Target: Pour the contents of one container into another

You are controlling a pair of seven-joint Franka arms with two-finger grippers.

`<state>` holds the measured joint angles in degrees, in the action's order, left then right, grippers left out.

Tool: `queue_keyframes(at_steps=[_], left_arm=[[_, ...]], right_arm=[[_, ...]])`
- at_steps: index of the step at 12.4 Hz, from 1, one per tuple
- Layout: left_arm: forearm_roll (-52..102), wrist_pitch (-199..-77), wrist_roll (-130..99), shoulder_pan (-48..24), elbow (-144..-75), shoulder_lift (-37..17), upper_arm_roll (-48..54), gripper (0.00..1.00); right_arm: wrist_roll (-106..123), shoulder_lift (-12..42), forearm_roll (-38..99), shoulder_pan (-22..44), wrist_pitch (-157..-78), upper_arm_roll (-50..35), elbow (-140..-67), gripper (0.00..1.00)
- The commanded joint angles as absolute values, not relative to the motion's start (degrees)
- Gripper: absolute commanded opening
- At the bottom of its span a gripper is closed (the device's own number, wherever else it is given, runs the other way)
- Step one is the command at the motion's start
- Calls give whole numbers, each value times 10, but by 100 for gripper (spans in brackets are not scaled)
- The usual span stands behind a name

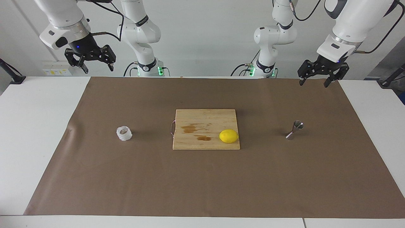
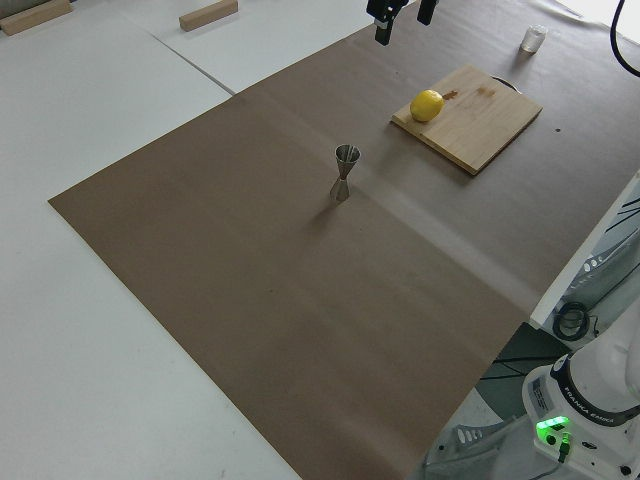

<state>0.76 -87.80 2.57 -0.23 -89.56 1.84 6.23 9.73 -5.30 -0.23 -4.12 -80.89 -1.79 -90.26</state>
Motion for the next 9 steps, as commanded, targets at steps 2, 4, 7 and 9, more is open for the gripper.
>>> queue_keyframes(at_steps=[2, 4, 7, 9], left_arm=[[3, -875, 35, 2, -911, 33, 63, 100], [3, -872, 29, 1, -911, 33, 63, 100], [3, -867, 28, 1, -912, 35, 64, 100], [3, -867, 28, 2, -912, 35, 63, 100]], right_arm=[[99, -77, 9, -50, -809, -19, -920, 100], [100, -77, 9, -53, -809, -18, -920, 100], [100, -77, 9, -54, -809, -18, -920, 100], [99, -78, 9, -54, -809, -18, -921, 100]])
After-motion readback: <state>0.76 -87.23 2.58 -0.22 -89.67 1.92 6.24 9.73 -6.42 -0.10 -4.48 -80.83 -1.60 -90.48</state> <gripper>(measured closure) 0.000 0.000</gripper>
